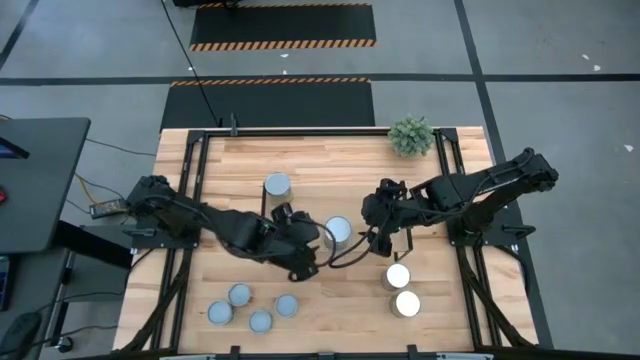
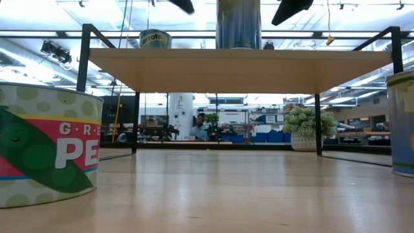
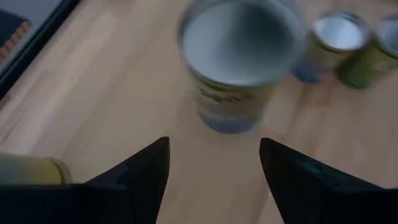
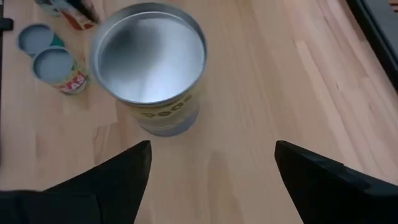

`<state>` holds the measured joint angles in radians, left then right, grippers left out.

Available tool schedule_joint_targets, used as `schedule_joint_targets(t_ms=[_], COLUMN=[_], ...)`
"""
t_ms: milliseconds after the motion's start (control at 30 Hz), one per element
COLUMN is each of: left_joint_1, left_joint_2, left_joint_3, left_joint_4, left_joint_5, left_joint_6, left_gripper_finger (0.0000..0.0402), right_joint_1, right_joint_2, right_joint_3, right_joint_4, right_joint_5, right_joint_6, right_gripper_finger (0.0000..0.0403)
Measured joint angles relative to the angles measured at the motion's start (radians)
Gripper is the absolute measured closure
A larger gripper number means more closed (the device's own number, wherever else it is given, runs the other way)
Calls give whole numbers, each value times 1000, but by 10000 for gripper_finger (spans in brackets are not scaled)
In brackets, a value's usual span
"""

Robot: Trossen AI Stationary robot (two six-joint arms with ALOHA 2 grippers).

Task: Pick and place cans onto a shelf
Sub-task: Put the canned peas on the shelf

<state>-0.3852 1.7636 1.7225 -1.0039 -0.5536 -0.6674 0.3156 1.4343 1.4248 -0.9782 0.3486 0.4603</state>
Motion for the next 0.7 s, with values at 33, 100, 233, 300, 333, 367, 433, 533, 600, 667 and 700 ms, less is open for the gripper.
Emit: schedule_joint_targets(t_ms=[33,100,233,300,333,367,433,533,600,667,700], left_joint_1=[11,27,66,79,84,88,88,75,64,53,49], left_joint_2=[5,7,6,3,2,1,1,1,1,1,1], left_joint_3=[0,0,0,0,0,0,0,0,0,0,0], left_joint_4=[1,-9,-8,-7,-4,1,3,3,3,4,4], left_joint_5=[-8,-18,-35,-30,-18,1,37,53,54,53,54], left_joint_6=[-1,-2,-2,-1,1,6,19,18,19,21,21], left_gripper_finger=[147,147,147,147,147,147,147,147,148,148,147], right_joint_1=[1,7,10,8,3,-3,-21,-54,-79,-105,-118], right_joint_2=[1,3,6,6,6,6,6,6,6,6,6], right_joint_3=[-5,-15,-39,-53,-59,-65,-71,-81,-81,-81,-81], right_joint_4=[1,4,25,54,61,68,92,127,157,194,210], right_joint_5=[-1,-1,-1,5,10,14,20,22,22,20,17], right_joint_6=[10,27,37,33,28,19,2,-39,-73,-105,-121], right_gripper_finger=[55,55,55,55,55,55,55,55,55,55,55])
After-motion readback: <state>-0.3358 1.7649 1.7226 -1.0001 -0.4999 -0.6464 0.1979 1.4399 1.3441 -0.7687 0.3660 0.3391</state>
